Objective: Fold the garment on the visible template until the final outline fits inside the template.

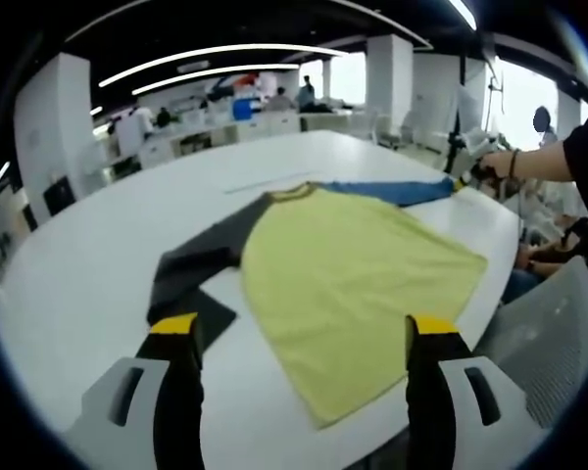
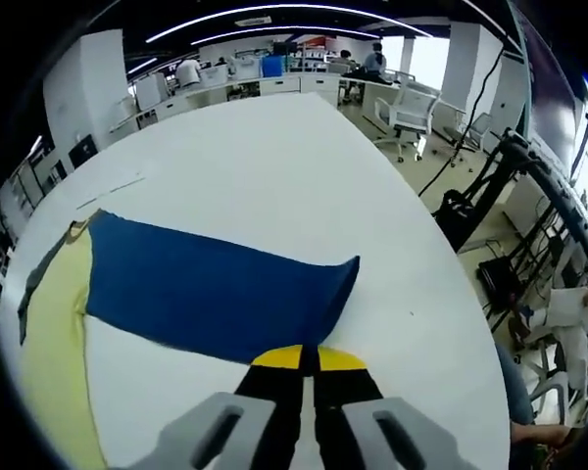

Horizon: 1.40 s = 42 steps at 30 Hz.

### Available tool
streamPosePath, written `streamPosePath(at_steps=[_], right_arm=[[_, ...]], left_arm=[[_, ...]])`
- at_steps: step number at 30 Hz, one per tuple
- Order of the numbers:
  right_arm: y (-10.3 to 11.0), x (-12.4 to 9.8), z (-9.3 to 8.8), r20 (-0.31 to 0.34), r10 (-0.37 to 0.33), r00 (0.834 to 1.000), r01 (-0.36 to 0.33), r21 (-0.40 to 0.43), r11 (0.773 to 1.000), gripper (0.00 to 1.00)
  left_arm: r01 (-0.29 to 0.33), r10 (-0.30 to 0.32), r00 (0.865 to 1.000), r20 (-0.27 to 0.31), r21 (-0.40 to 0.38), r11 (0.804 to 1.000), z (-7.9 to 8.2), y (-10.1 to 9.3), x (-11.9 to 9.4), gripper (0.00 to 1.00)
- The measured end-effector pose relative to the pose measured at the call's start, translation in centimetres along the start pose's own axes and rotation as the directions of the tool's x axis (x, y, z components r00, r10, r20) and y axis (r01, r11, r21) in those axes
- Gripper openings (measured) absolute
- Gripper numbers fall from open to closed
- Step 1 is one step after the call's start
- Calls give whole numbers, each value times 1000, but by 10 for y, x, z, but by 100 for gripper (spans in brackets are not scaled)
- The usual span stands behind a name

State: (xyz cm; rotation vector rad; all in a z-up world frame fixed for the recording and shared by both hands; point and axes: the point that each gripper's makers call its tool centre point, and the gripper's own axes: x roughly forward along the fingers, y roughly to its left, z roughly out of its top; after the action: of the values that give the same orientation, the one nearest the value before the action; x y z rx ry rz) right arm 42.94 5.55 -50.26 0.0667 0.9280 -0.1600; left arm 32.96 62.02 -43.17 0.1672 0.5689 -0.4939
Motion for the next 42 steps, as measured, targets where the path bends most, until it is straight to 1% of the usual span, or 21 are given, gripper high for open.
streamPosePath(at_steps=[3,7,10,17,20,24,30,35,42], right_arm=[[7,-3,5,4,13,1000,-13,-5,1000,0],[13,-4,6,-2,14,1000,-14,-3,1000,0],[22,-5,8,-3,28,1000,-28,-14,1000,0],[44,-9,18,5,62,998,-62,-54,997,0],[54,-8,23,4,91,996,-91,-64,994,0],[62,-8,28,6,109,994,-109,-85,990,0],[79,-8,40,15,151,988,-148,-114,982,0],[93,-6,44,-1,176,984,-174,-165,971,0],[113,-7,51,-3,209,978,-205,-205,957,0]], left_arm=[[-1,1,1000,2,3,1000,0,1,-1,81],[9,-9,1000,-6,-5,1000,-2,0,-1,81],[11,-11,1000,-2,-2,1000,-2,0,-2,82],[-2,2,1000,4,-11,1000,-6,4,-7,81],[-7,7,1000,7,-15,1000,-6,5,-9,81],[-17,17,1000,4,-20,1000,-9,8,-10,81],[-18,18,1000,8,-29,999,-9,8,-11,81],[-18,19,1000,9,-30,999,-9,8,-11,81],[-9,10,1000,19,-48,999,-7,6,-10,82]])
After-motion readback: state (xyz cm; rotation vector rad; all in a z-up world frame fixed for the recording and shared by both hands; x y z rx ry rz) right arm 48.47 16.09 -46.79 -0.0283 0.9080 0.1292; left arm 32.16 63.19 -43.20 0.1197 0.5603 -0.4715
